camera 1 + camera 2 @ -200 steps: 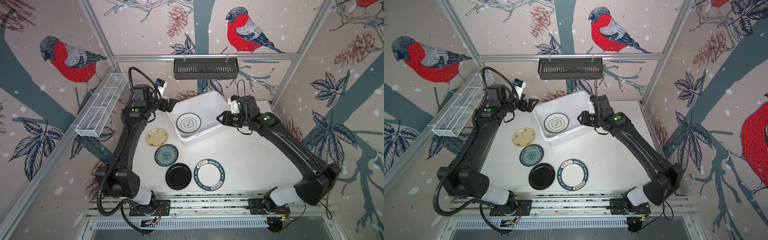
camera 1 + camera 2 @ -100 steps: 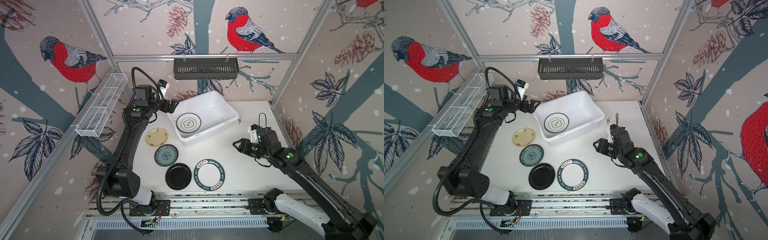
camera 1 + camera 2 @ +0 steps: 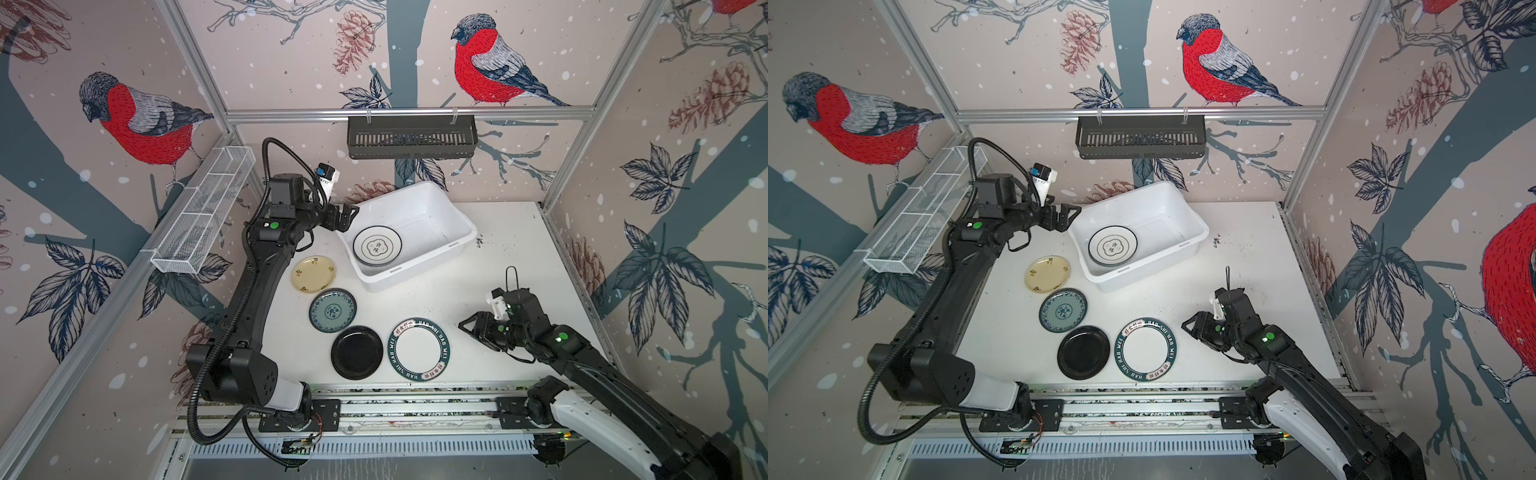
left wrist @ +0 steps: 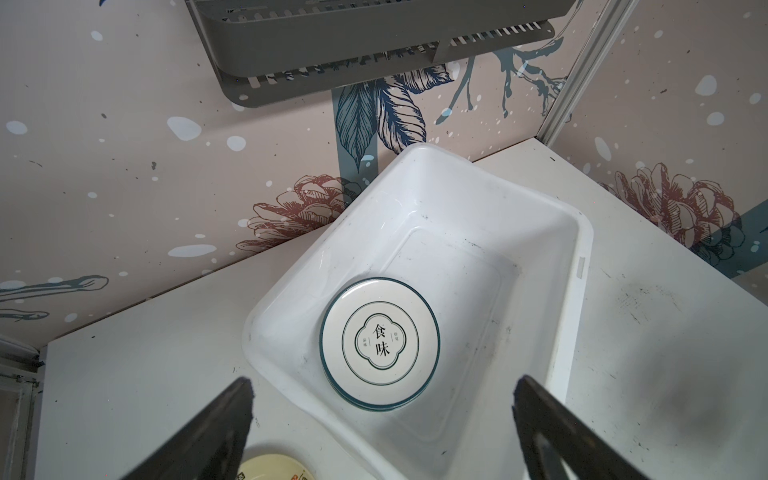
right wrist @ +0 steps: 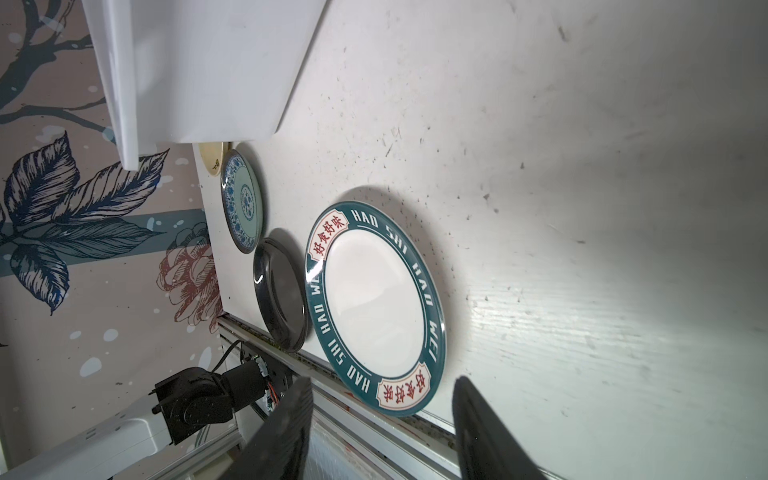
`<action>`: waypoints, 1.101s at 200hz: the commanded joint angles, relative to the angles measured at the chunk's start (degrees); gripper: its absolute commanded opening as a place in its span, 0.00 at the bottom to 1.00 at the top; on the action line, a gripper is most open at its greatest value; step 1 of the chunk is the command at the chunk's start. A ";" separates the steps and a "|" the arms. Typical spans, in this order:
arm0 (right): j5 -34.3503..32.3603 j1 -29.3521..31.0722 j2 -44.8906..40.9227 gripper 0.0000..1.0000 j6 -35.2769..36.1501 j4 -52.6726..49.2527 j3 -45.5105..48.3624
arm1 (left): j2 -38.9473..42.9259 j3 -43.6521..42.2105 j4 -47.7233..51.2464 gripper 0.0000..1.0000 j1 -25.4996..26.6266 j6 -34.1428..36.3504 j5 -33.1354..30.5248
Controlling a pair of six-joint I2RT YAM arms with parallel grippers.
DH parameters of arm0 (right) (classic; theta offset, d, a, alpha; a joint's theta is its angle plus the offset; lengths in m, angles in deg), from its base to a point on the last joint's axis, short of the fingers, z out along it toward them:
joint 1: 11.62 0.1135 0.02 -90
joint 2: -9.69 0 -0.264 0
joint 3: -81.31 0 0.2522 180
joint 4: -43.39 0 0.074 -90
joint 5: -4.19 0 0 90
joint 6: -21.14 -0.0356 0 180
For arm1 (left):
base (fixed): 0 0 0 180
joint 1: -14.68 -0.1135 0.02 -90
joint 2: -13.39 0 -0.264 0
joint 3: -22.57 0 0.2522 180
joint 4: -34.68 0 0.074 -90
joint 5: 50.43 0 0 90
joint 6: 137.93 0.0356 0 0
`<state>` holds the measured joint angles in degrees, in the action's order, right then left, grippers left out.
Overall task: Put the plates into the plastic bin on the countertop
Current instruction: 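Move the right gripper toward the green-rimmed plate on the table, then push the green-rimmed plate's edge with the right gripper and pinch it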
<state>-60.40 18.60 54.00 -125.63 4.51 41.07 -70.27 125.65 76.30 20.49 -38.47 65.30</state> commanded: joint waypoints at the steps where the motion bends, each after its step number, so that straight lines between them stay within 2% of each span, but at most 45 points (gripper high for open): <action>1: 3.69 -0.07 0.88 0.56 -0.83 6.13 2.99 | 0.34 -0.16 1.15 0.97 0.09 0.00 1.92; 68: 7.14 -0.03 8.75 0.54 1.69 13.02 6.68 | 1.87 -2.15 0.88 0.97 0.61 -1.89 2.83; 135: 10.36 1.25 20.43 0.51 5.93 17.86 5.94 | 2.66 -2.56 1.15 0.97 0.70 -1.98 2.48; 220: 12.23 2.21 27.18 0.43 6.50 25.50 6.79 | 2.89 -2.70 1.32 0.97 0.70 -2.41 2.48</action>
<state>-48.83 20.56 80.29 -119.93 26.78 47.67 -67.73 122.94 77.42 21.21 -40.59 66.70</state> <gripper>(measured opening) 0.441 0.968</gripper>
